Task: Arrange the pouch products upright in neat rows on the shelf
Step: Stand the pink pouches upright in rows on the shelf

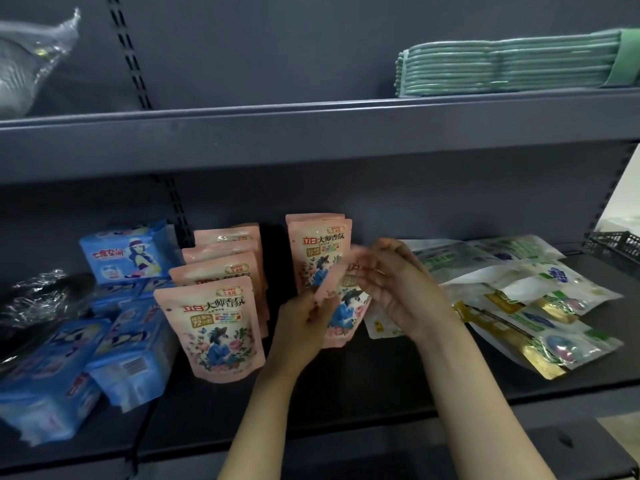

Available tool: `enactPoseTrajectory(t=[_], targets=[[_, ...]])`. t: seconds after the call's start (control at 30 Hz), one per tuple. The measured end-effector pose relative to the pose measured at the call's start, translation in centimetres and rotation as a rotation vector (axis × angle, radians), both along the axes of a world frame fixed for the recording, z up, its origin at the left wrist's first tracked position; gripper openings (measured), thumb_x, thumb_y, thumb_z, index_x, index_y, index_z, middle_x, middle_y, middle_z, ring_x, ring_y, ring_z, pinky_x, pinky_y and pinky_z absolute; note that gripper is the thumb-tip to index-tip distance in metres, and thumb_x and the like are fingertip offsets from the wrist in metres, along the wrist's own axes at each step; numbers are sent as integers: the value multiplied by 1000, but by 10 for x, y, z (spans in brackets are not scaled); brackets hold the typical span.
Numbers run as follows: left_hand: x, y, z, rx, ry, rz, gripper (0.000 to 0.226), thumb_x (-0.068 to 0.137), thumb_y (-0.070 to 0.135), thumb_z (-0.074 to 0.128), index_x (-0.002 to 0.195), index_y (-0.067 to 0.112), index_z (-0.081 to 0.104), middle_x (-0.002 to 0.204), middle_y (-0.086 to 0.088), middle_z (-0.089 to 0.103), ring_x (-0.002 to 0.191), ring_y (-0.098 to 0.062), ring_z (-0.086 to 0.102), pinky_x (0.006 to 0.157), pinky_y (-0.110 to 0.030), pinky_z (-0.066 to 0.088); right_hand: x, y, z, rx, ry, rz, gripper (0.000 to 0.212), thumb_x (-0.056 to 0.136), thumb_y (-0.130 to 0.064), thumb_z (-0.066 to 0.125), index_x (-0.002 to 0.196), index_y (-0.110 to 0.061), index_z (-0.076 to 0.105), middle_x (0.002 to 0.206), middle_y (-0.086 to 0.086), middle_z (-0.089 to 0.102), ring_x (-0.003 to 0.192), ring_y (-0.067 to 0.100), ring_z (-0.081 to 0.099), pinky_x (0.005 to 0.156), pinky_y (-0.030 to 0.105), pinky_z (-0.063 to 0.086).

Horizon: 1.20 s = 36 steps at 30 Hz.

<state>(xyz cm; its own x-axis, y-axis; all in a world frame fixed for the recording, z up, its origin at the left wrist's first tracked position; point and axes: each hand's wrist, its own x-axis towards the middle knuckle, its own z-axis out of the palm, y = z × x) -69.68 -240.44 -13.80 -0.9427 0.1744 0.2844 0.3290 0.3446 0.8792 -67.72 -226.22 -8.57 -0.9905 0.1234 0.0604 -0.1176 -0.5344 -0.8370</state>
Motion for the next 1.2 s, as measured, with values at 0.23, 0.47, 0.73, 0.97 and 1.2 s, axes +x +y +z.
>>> enactPoseTrajectory(t=[0.23, 0.47, 0.73, 0.97, 1.2], targets=[[-4, -7, 16, 516, -306, -78, 16, 89, 21, 56, 102, 29, 61, 89, 8, 73, 84, -8, 70, 74, -28, 56, 7, -3, -11, 594, -11, -243, 44, 82, -29, 70, 118, -23, 44, 104, -8, 60, 90, 0, 58, 65, 12, 48], [-11, -6, 17, 568, -317, -167, 19, 89, 19, 56, 104, 28, 63, 95, 3, 74, 88, -11, 71, 73, -28, 54, 6, -8, -21, 675, -18, 87, 18, 85, -18, 67, 98, -27, 60, 86, -9, 73, 71, -6, 68, 54, 7, 49], [-22, 0, 13, 293, -165, 12, 20, 94, 22, 47, 114, 18, 45, 95, 8, 58, 76, 2, 56, 45, -2, 42, -31, -12, -42, 1021, -34, -104, 26, 84, -31, 64, 109, -23, 59, 101, -4, 70, 92, 11, 67, 82, 32, 55], [-36, 8, 8, 19, -238, 99, 33, 98, 29, 35, 129, 19, 40, 111, 7, 51, 66, 9, 42, 41, -7, 38, -57, -16, -57, 1313, -158, -262, 37, 86, -38, 61, 111, -13, 50, 108, 4, 64, 99, 21, 62, 82, 32, 50], [-50, 11, -14, 12, -383, 234, 42, 94, 28, 42, 134, 15, 36, 123, -6, 56, 95, -17, 59, 63, -22, 43, -73, -26, -71, 1196, -201, -188, 41, 87, -25, 64, 118, -7, 44, 117, 12, 62, 104, 25, 60, 75, 26, 43]])
